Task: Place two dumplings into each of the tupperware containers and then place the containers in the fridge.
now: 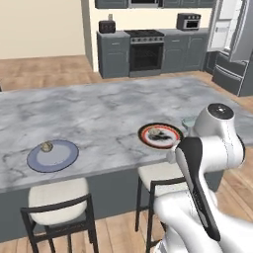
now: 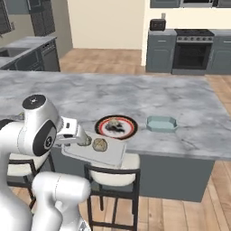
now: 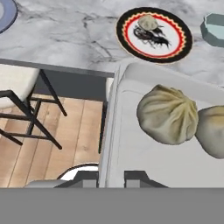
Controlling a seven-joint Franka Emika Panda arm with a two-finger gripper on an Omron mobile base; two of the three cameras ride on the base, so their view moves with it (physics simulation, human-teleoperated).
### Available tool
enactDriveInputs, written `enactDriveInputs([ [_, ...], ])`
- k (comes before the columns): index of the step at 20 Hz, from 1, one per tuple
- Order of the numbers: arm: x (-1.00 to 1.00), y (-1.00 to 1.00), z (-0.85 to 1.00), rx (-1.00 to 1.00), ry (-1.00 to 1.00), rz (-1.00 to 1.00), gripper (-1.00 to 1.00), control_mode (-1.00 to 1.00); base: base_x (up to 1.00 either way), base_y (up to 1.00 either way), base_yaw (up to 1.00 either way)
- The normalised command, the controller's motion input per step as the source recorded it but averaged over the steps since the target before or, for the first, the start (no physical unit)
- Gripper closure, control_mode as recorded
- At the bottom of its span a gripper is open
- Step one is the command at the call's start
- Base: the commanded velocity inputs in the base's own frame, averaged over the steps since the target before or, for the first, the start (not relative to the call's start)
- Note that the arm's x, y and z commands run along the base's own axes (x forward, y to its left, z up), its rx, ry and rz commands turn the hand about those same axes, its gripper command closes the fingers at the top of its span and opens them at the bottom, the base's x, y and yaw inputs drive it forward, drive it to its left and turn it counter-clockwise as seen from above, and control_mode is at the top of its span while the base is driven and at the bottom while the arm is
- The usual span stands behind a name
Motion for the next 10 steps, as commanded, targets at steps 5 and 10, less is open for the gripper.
enactDriveInputs([
  [5,0.00,0.00,0.00,0.00,0.00,0.00,1.00,1.00,0.00,-0.62,-0.12],
  [10,0.00,0.00,0.00,0.00,0.00,0.00,1.00,1.00,0.06,-0.99,-0.03],
])
